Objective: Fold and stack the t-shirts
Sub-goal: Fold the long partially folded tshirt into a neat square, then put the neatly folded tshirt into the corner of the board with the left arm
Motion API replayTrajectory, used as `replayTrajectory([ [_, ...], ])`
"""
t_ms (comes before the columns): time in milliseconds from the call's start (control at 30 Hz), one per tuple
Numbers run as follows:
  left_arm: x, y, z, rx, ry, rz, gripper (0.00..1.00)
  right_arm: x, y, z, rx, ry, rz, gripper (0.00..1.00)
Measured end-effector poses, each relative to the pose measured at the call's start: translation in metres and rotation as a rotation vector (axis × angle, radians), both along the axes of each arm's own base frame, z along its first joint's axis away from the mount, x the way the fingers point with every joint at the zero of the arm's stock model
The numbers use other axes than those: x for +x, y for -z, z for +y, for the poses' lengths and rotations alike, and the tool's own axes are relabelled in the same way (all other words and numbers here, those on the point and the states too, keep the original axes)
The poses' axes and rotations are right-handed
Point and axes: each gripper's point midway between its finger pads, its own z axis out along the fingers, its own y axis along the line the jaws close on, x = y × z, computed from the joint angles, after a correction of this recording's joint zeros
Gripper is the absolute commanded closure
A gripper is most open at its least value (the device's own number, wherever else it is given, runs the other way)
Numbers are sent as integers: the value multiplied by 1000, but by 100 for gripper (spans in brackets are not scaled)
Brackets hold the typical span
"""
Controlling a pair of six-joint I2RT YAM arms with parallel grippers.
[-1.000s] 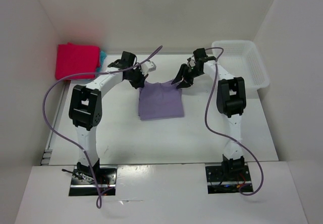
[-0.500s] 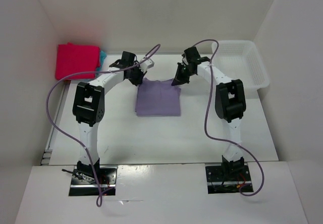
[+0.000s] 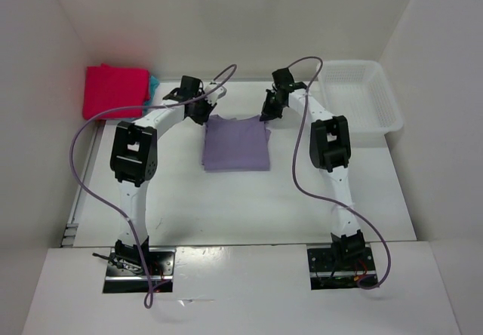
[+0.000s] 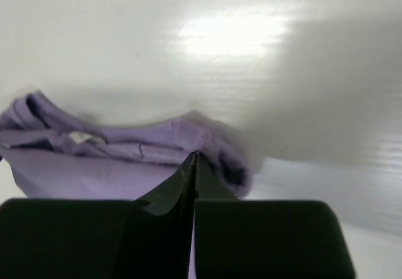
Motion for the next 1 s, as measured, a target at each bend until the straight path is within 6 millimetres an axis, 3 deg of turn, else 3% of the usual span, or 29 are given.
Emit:
replayTrajectory([
  [67, 5, 1, 4, 0, -25, -1, 71, 10, -3, -7, -11, 20, -20, 100],
  [233, 13, 5, 20, 13, -72, 1, 55, 21, -14, -16, -24, 33, -41, 99],
  [333, 15, -5, 25, -14, -93, 16, 41, 23, -26, -15, -27, 23, -54, 83],
  [367, 17, -11, 24, -26, -91, 12, 26, 23, -30, -14, -27, 18, -61, 80],
  [467, 9, -32, 20, -88, -62, 23, 2, 19, -43, -15, -51, 9, -74, 68],
  [533, -3, -50, 10, -150, -19, 38, 0, 12, -57, -15, -74, -1, -88, 61],
  [633, -26, -66, -7, -243, 50, 60, 0, -9, -82, -11, -109, -25, -112, 56],
  [700, -43, -61, -14, -293, 65, 109, 0, -31, -98, -6, -127, -48, -123, 55],
  [867, -76, -9, -16, -340, -4, 290, 0, -96, -117, -14, -160, -73, -105, 54],
  [1000, -85, 19, -13, -373, -57, 392, 0, -131, -109, -35, -186, -38, -59, 54],
])
